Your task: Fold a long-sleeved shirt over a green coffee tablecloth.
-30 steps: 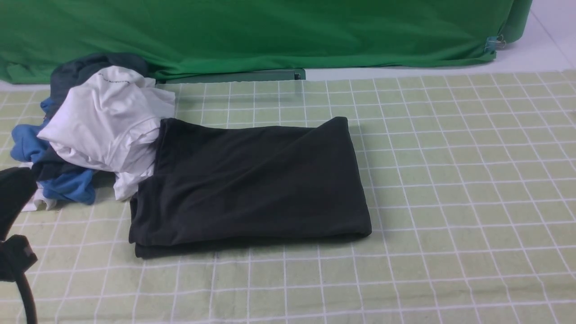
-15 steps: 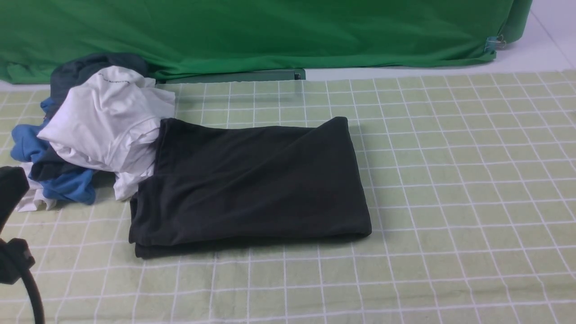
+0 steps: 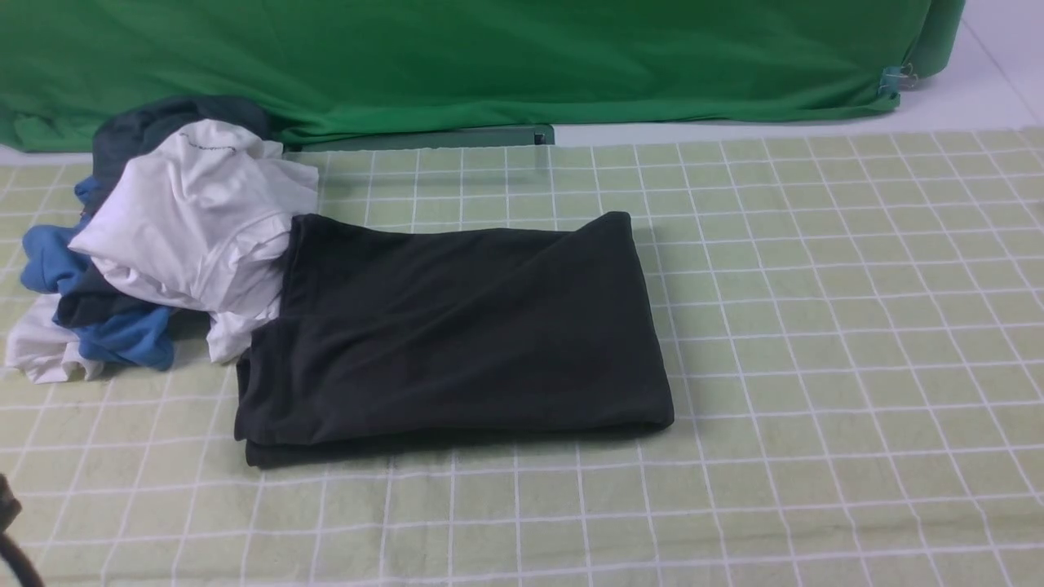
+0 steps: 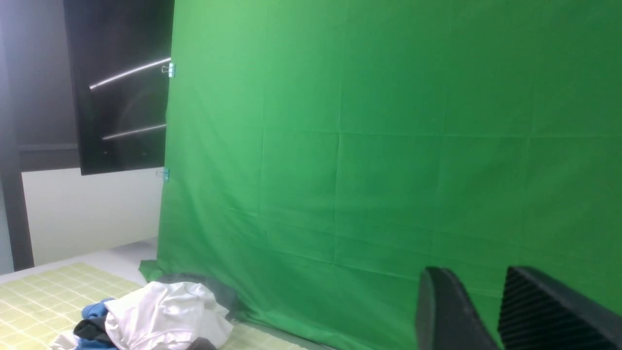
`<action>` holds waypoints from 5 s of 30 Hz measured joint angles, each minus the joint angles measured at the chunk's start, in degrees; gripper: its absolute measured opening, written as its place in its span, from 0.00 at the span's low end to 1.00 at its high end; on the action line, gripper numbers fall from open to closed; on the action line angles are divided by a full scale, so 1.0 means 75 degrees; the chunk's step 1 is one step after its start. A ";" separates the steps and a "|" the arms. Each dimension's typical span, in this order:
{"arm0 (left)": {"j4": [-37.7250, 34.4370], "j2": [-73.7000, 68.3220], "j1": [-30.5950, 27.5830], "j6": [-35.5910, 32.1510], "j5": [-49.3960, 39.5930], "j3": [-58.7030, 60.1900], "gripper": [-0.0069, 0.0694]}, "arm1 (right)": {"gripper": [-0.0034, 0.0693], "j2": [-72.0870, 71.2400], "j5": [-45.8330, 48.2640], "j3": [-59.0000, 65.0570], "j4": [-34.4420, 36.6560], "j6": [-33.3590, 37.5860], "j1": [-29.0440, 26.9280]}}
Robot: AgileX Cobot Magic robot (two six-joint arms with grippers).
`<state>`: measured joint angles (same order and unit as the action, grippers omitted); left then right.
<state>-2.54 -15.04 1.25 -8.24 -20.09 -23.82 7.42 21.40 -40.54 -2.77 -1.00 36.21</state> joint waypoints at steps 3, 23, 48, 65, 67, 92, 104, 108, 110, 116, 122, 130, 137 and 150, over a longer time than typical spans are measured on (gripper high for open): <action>-0.0094 0.0558 -0.0333 -0.0007 0.0936 0.0879 0.11 | 0.32 0.0000 0.0000 0.0000 0.0000 0.0000 0.0000; -0.0124 0.2006 -0.0452 0.0114 0.0924 0.3210 0.11 | 0.37 0.0000 -0.0006 0.0000 0.0000 -0.0007 0.0000; -0.0124 0.2006 -0.0458 -0.0115 0.0898 0.3210 0.11 | 0.38 0.0000 0.0009 0.0000 0.0000 -0.0007 0.0000; 0.0130 0.2006 -0.0460 -0.0123 0.0898 0.3210 0.11 | 0.38 -0.0024 -0.0027 0.0055 0.0000 0.0417 -0.0081; 0.0130 0.2006 -0.0460 -0.0123 0.0898 0.3210 0.11 | 0.38 -0.0050 -0.0049 0.0201 0.0000 0.0558 -0.0400; 0.0137 0.2006 -0.0460 -0.0181 0.0875 0.3210 0.11 | 0.38 -0.0990 -0.0997 0.5431 0.0024 0.0396 -0.4776; 0.0137 0.2009 -0.0460 -0.0207 0.0875 0.3210 0.11 | 0.38 -0.0990 -0.0876 0.5431 0.0024 0.0219 -0.4346; 0.0137 0.2009 -0.0460 -0.0207 0.0875 0.3210 0.11 | 0.38 -0.0990 -0.0868 0.5431 0.0024 0.0202 -0.4300; 0.0137 0.2009 -0.0460 -0.0207 0.0875 0.3210 0.11 | 0.38 -0.0990 -0.0868 0.5431 0.0024 0.0196 -0.4300; 0.0137 0.2009 -0.0460 -0.0214 0.0875 0.3210 0.11 | 0.38 -0.0990 -0.0868 0.5431 0.0024 0.0193 -0.4300; 0.0137 0.2009 -0.0460 -0.0236 0.0875 0.3210 0.11 | 0.38 -0.0990 -0.0868 0.5431 0.0024 0.0193 -0.4300; 0.0137 0.2009 -0.0460 -0.0236 0.0875 0.3210 0.11 | 0.38 -0.0990 -0.0877 0.5431 0.0031 0.0187 -0.4300; 0.0137 0.2009 -0.0460 -0.0236 0.0875 0.3210 0.11 | 0.38 -0.0990 -0.0877 0.5431 0.0031 0.0187 -0.4300; 0.0137 0.2009 -0.0460 -0.0239 0.0875 0.3210 0.11 | 0.38 -0.0990 -0.0877 0.5431 0.0031 0.0187 -0.4300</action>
<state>-1.51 0.02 -2.20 -10.03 -13.53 0.25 0.00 14.82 0.19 -2.54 0.40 3.97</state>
